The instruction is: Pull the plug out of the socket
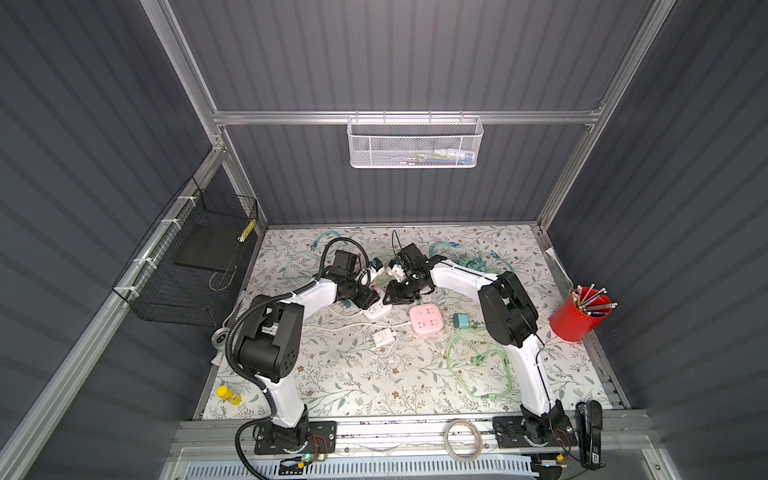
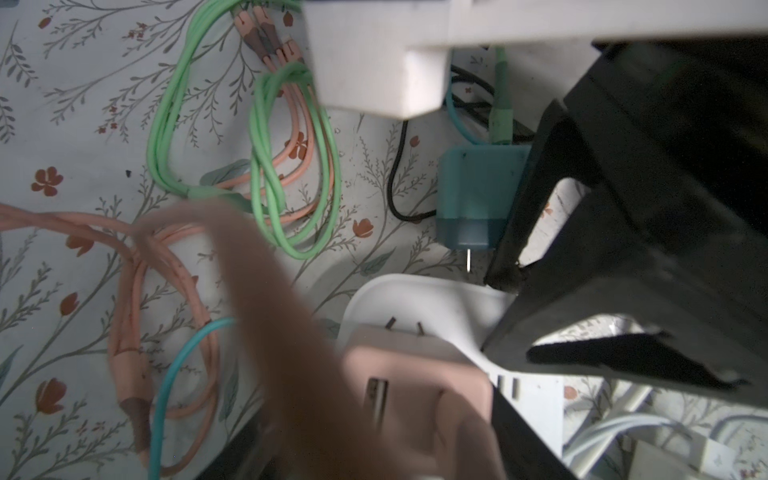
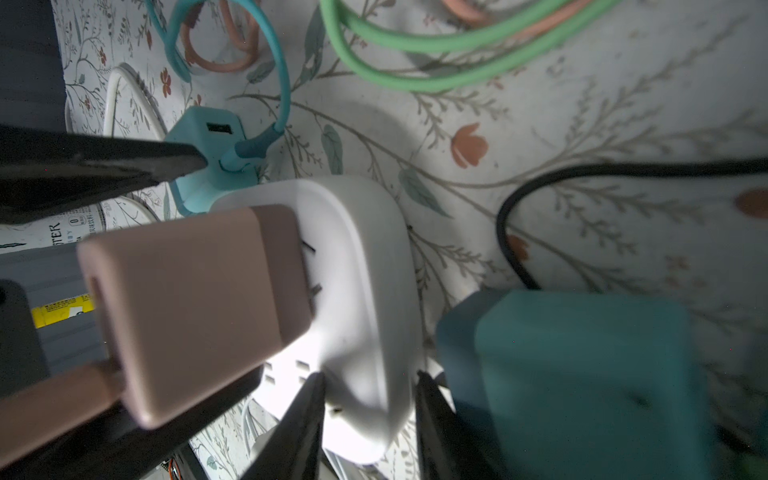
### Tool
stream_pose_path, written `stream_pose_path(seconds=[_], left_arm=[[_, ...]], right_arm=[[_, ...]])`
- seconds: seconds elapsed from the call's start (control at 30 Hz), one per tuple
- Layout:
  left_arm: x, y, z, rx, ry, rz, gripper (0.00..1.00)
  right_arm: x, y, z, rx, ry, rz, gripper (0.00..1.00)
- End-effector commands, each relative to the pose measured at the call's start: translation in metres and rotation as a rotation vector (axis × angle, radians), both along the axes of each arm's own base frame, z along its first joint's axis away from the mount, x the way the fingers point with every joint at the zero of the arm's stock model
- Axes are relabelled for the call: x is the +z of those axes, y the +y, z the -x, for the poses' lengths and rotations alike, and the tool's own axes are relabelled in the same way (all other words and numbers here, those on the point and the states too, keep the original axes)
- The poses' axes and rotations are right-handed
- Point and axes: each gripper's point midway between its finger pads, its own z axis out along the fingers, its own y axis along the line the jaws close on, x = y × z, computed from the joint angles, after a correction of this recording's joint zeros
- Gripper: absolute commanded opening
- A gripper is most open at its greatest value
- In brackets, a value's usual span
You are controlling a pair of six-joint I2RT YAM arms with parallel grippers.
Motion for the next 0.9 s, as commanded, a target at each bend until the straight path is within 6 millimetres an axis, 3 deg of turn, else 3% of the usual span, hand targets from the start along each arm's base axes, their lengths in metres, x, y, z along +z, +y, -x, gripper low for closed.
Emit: stream_pose_path(seconds=[0.0, 0.13, 0.3, 0.47, 0.87], left_arm=[[0.001, -0.003, -0.004, -0.027, 0.001, 0.010, 0.65], [-0.002, -0.003, -0.004, -0.034, 0.009, 0.006, 0.57], [-0.004, -0.002, -0.002, -0.036, 0.012, 0.003, 0.56], [0.000, -0.009, 0.004, -0.060, 0.030, 0.047, 0.45], [0.006, -0.013, 0.006, -0.072, 0.028, 0.074, 0.36]], right_arm=[[-0.011, -0.003, -0.002, -0.009, 0.028, 0.014, 0.39], [-0.012, -0.004, -0.003, -0.014, 0.027, 0.016, 0.39], [-0.014, -0.004, -0.003, -0.014, 0.031, 0.019, 0.41], [-0.013, -0.004, -0.003, -0.014, 0.033, 0.017, 0.44], [-0.017, -0.002, -0.002, -0.024, 0.045, 0.017, 0.46]])
